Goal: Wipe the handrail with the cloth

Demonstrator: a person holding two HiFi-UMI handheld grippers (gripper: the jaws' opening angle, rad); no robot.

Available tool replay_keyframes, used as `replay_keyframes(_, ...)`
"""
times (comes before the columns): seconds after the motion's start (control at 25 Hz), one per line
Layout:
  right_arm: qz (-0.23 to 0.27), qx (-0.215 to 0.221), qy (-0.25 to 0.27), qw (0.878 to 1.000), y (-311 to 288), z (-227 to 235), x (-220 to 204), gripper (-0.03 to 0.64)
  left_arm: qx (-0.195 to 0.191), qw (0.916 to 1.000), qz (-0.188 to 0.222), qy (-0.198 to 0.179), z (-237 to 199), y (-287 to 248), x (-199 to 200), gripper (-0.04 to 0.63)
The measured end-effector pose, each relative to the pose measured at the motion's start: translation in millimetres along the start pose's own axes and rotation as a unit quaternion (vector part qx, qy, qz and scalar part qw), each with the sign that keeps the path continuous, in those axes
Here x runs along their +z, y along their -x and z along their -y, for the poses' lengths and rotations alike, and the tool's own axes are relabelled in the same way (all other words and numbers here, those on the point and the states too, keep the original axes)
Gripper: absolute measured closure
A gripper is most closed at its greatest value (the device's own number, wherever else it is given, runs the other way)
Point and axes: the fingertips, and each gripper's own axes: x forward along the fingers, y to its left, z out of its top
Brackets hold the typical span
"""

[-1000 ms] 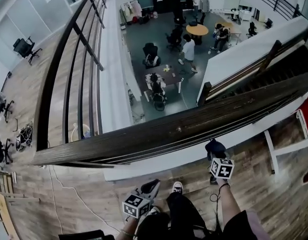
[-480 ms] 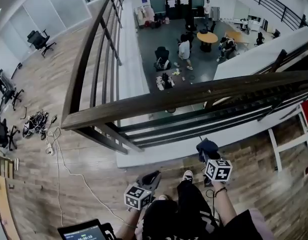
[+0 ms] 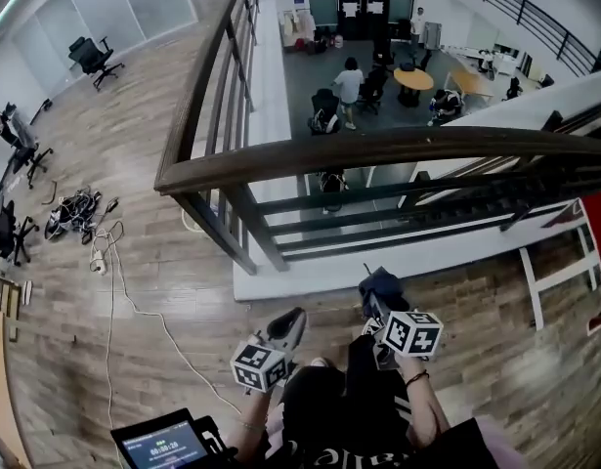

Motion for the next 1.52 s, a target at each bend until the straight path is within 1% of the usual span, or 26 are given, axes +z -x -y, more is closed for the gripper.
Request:
replay_keyframes(0.16, -0.02, 0.01, 0.01, 1.0, 27.1, -18.2, -16.5, 0.514, -0.001, 0.9998, 0.017, 0.01, 13.4, 13.1, 8.8, 0.565)
replay_keyframes(0.32, -0.029, 0.025, 0.017, 0.999, 41.6, -29.1, -33.4, 0.514, 0.0, 0.9997, 0.022, 0.011, 26.1, 28.5, 3.7, 0.565)
replay_keyframes(0.48, -0.037, 0.039, 0.026, 0.998, 48.4, -31.4, -36.6, 0.514, 0.013, 0.9995, 0.025, 0.011, 36.0, 42.2, 6.2, 0.565)
replay_keyframes(0.6, -0.04, 0.053, 0.027, 0.997, 56.3, -24.6, -32.4, 0.514, 0.028, 0.999, 0.031, 0.017, 45.3, 40.4, 8.9, 0.565)
replay_keyframes(0.76, -0.043, 0.065, 0.041, 0.996, 77.4, -12.6, -24.0, 0.514, 0.047, 0.9977, 0.044, 0.02, 66.1, 33.5, 17.0, 0.565)
replay_keyframes(0.88, -0.041, 0.068, 0.046, 0.996, 107.0, 7.4, -19.7, 0.514, 0.058, 0.9967, 0.056, 0.012, 94.4, 28.4, 24.1, 0.565)
replay_keyframes(1.0, -0.035, 0.065, 0.047, 0.996, 133.3, 26.9, -16.7, 0.514, 0.063, 0.9955, 0.07, 0.013, 122.9, 24.7, 28.9, 0.565)
replay_keyframes(1.16, -0.035, 0.063, 0.051, 0.996, 149.6, 36.3, -18.1, 0.514, 0.049, 0.9961, 0.072, 0.016, 151.3, 15.5, 24.4, 0.565)
replay_keyframes(1.36, -0.029, 0.068, 0.057, 0.996, 189.3, 57.7, -20.1, 0.514, 0.023, 0.9979, 0.06, 0.004, 217.2, -0.8, 8.7, 0.565)
replay_keyframes(1.52, -0.025, 0.068, 0.06, 0.996, 199.2, 65.1, -20.6, 0.514, 0.015, 0.9982, 0.058, -0.004, 239.4, -4.2, 4.7, 0.565)
